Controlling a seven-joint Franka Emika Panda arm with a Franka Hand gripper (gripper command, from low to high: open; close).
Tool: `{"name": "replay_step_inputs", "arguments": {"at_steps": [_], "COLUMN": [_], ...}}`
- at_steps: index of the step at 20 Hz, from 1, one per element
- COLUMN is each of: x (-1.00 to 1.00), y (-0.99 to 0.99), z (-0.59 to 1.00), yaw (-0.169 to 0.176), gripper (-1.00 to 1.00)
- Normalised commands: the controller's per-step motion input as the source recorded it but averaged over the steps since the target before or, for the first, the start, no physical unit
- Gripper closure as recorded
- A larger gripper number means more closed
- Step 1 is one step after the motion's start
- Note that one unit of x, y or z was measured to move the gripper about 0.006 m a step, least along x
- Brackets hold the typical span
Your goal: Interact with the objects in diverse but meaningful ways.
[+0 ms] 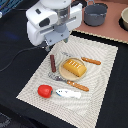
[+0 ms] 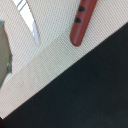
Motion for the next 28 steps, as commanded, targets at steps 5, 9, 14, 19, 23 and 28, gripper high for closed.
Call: {"name": "replay_step_inputs", "arguments": {"at_steps": [5, 9, 14, 19, 23, 28], "x": [-0.25, -0.51, -0.48, -0.42, -0.33, -0.38], "y": [0.08, 0.14, 0.12, 0.12, 0.04, 0.00], "z": [-0.42, -0.04, -0.15, -0.26, -0.52, -0.45], "yaw": [0.000, 0.000, 0.000, 0.000, 0.000, 0.000], "gripper": [-1.00, -1.00, -1.00, -1.00, -1.00, -1.00]}}
